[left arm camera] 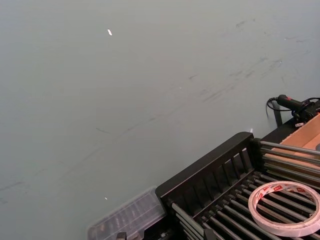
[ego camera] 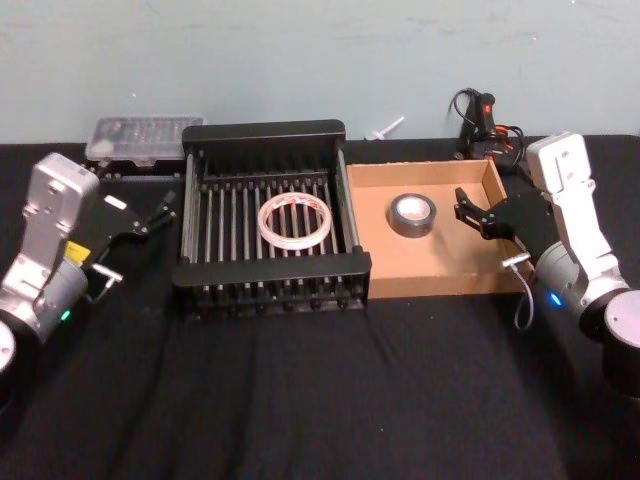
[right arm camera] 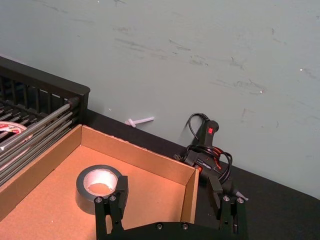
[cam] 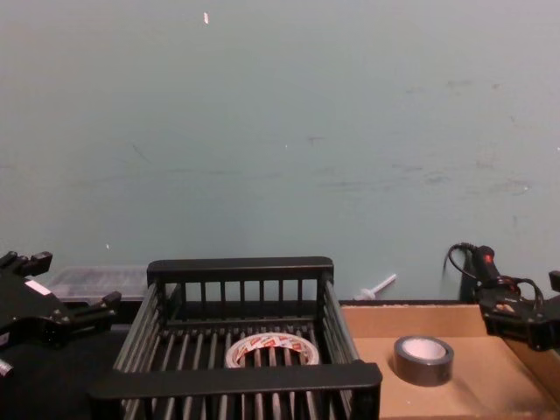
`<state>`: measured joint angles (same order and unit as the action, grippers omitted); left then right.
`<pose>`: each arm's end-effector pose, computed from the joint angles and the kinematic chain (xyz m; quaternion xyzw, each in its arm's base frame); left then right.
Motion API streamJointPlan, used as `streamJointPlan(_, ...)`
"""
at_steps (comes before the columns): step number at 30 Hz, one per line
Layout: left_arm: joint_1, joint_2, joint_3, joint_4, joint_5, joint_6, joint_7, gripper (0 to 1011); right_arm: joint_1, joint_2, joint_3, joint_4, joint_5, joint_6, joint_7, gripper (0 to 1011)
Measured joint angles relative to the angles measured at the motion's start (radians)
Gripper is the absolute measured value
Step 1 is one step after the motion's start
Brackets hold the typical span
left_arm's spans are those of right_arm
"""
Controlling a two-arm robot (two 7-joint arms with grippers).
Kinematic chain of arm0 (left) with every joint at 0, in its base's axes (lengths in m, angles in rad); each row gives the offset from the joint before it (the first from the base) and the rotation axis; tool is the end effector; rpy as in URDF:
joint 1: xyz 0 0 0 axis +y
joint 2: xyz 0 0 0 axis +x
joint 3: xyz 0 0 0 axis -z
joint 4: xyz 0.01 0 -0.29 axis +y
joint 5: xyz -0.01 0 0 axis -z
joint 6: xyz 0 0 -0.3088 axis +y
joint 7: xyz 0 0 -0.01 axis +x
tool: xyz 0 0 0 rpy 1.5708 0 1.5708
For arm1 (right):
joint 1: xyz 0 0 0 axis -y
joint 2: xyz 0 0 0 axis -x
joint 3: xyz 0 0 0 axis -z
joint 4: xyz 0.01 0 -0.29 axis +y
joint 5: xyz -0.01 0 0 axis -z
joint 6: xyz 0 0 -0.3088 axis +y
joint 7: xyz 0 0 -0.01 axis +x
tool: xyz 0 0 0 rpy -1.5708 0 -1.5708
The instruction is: Pick up the white tape and place it into the black box , Pick up the silver tape and place it into the brown box.
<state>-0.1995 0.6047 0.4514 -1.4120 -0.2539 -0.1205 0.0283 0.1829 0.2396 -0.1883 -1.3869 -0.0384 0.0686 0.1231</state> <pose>0.3581 0.0827 -0.3023 0.1415 -0.1325 0.5799 0.7913 0.3765 -0.0267 -0.2993 -0.1456 -0.0697 -0.6035 0.7809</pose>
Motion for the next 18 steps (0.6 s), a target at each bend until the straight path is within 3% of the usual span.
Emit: streamJointPlan(18, 0.000, 0.000, 0.000, 0.000, 0.000, 0.000, 0.000, 1001, 0.000, 0.000, 0.000, 0.000, 0.001, 0.000, 0.000, 1002)
